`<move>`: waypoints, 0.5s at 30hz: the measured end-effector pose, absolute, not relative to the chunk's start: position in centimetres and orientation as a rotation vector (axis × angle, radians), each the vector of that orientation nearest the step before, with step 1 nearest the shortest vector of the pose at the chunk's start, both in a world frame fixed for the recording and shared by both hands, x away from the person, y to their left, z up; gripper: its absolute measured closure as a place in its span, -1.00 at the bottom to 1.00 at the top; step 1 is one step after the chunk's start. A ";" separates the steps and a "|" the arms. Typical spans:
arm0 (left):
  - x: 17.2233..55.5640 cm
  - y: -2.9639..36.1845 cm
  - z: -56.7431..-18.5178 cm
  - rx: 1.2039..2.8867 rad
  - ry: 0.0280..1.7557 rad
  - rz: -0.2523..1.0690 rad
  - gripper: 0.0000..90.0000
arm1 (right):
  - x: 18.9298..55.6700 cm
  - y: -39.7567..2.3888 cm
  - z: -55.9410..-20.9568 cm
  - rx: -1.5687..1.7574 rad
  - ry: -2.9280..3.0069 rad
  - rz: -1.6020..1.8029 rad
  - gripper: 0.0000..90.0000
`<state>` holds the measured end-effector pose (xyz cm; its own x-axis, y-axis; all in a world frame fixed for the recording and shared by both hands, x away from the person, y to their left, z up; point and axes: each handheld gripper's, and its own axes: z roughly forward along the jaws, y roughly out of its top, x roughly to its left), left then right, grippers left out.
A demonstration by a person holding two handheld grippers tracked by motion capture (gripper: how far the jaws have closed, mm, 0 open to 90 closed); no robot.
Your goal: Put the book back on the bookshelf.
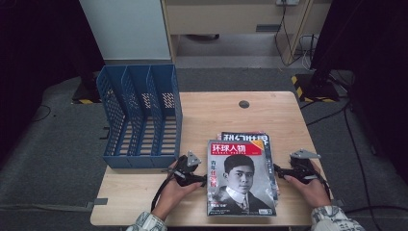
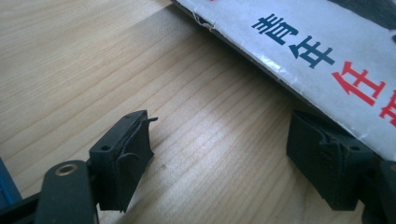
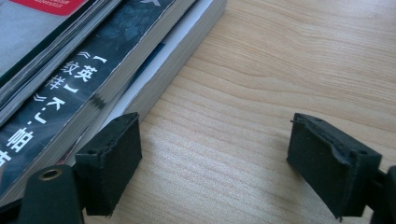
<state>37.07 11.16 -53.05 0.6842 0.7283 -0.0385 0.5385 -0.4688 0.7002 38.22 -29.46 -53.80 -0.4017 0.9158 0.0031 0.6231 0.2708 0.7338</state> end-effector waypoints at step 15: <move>36.6 12.1 -51.3 2.150 1.020 0.337 -0.35 | 38.2 -29.4 -53.8 1.420 2.113 0.922 -0.70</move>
<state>36.59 12.05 -51.25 0.6524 0.7549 -0.0676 0.5663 -0.4263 0.7054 38.25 -29.42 -53.81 -0.3824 0.9239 0.0121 0.6373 0.2542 0.7275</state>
